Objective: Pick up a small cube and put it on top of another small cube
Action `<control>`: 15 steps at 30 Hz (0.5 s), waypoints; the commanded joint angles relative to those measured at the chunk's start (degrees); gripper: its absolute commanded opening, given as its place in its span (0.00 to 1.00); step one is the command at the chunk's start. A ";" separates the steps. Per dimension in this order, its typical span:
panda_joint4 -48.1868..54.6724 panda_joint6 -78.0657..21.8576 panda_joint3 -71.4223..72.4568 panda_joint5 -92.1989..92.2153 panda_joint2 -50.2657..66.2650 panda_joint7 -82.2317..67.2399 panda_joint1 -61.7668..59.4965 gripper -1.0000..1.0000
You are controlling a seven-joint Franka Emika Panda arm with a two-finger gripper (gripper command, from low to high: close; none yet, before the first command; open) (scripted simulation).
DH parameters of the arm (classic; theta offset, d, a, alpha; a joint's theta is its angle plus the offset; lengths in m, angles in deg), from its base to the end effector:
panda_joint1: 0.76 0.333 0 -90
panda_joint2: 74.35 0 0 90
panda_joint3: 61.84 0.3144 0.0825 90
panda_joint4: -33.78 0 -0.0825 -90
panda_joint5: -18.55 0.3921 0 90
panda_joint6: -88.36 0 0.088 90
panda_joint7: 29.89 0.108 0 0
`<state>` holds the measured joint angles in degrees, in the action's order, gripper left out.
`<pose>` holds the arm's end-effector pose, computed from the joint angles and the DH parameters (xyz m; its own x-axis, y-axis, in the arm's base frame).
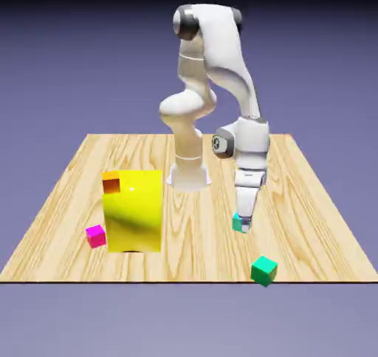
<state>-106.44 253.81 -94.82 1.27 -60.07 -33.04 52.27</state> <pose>0.4753 0.1844 0.2269 0.7295 0.6668 0.1523 0.6171 -0.7376 0.2739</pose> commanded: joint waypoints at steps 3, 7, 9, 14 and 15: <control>2.47 -1.02 -3.93 -2.06 5.59 -5.43 6.23 0.50; 5.77 -2.38 -9.16 -4.80 13.04 -12.67 14.54 0.50; 7.42 -3.06 -11.78 -6.17 16.76 -16.29 18.69 0.50; 11.33 -4.67 -17.99 -9.43 25.60 -24.88 28.55 0.50; 11.33 -4.67 -17.99 -9.43 25.60 -24.88 28.55 0.50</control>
<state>-95.11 249.14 -112.81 -8.16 -34.47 -57.93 80.82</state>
